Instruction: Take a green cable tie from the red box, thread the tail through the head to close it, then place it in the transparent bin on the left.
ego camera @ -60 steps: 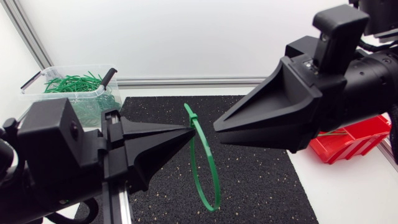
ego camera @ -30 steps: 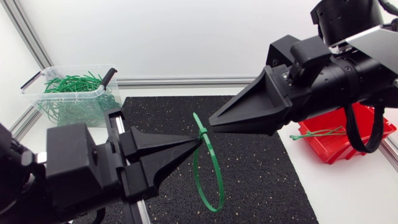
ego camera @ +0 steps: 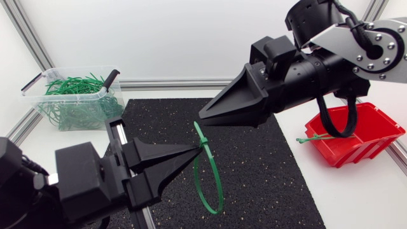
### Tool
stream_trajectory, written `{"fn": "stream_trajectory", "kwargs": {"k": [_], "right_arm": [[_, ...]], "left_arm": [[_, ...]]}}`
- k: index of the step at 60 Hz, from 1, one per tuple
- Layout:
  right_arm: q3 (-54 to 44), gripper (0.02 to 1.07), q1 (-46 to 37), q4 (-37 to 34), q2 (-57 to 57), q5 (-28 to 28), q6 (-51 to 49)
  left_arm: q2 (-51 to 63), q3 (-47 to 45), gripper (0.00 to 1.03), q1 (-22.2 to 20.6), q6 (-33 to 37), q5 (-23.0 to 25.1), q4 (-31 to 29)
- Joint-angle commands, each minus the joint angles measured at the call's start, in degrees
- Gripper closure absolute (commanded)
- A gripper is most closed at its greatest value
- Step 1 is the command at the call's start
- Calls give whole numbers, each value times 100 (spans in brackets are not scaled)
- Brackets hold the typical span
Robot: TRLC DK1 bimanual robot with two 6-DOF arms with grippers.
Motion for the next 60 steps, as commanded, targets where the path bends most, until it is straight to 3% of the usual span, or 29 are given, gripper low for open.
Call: {"fn": "stream_trajectory", "kwargs": {"k": [1,12,18,36,45,56,60], "right_arm": [[186,72,52,13,154,-62,-173],[168,73,149,-13,119,-62,-208],[168,80,219,-22,48,-62,-208],[98,80,413,-180,-154,-53,-208],[80,94,483,-180,-215,17,-217],[71,95,553,-180,-180,140,-208],[80,100,571,-180,-180,193,-208]], "left_arm": [[-21,-118,99,85,167,-11,121],[-21,-127,99,147,176,-2,130],[-29,-153,99,164,176,15,130],[-47,-188,99,226,150,42,130],[-91,-215,99,208,150,42,130],[-152,-241,99,200,132,42,121],[-161,-250,99,191,132,42,121]]}}
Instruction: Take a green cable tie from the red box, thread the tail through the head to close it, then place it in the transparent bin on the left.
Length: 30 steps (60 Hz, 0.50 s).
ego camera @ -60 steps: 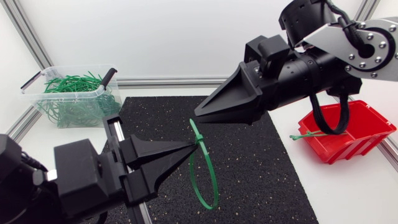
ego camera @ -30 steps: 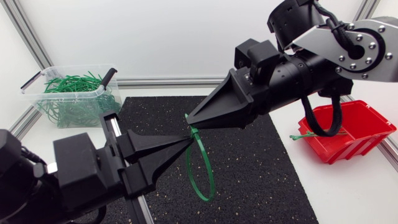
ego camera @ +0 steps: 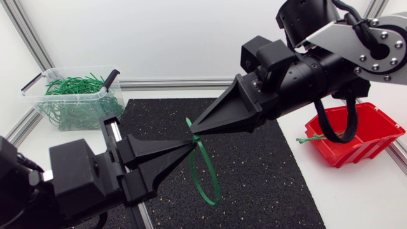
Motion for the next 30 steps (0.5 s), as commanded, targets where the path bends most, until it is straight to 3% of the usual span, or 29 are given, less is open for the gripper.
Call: {"fn": "stream_trajectory", "kwargs": {"k": [1,13,25,30], "right_arm": [[12,101,90,-45,-36,1,-114],[56,101,90,-45,-1,168,-87],[302,101,-95,-19,360,335,-8],[320,101,-130,-19,456,440,-8]], "left_arm": [[-56,-173,99,-10,110,-6,58],[-12,-165,99,-169,102,-6,49],[93,-86,99,-854,128,-332,40],[163,-24,99,-933,128,-384,40]]}}
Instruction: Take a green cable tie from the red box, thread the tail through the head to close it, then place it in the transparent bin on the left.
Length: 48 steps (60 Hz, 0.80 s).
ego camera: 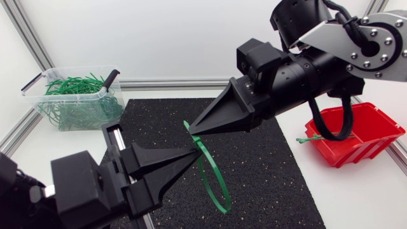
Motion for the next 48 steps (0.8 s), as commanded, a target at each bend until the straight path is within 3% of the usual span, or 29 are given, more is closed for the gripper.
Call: {"fn": "stream_trajectory", "kwargs": {"k": [1,14,20,26,33,36,41,43,48], "right_arm": [[180,101,-117,113,264,267,-13],[-22,101,-169,34,97,250,-57],[-198,100,-240,95,-237,267,-171],[-277,80,-565,271,-430,347,-206],[-391,52,-785,324,-439,1041,-663],[-576,36,-785,587,-501,1700,-839],[-778,12,-890,948,-465,2034,-971],[-778,7,-978,956,-404,2104,-1059],[-831,6,-1189,1141,-298,2350,-1217]], "left_arm": [[131,-4,99,-280,130,188,54],[183,-4,99,-280,121,83,27],[183,57,99,80,95,83,-43],[254,224,99,775,-116,127,-166],[544,567,99,1935,-388,399,-245],[693,778,99,2489,-599,566,-280],[948,1121,99,3262,-784,636,-342],[1053,1253,99,3552,-828,636,-333],[1387,1639,99,4299,-933,636,-351]]}}
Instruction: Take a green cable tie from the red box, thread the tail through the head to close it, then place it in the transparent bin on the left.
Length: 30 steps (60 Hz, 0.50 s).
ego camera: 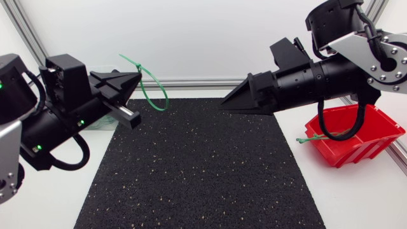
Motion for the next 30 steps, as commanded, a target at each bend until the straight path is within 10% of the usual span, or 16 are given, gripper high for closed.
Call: {"fn": "stream_trajectory", "kwargs": {"k": [1,19,30], "right_arm": [[-177,6,-227,287,128,213,-281],[-599,6,-438,999,-162,1136,-703],[-845,6,-640,1086,-452,1303,-905]], "left_arm": [[354,534,99,667,-260,40,-16],[2156,2757,99,2847,-682,-329,-948],[3263,3707,99,3278,-779,-725,-1554]]}}
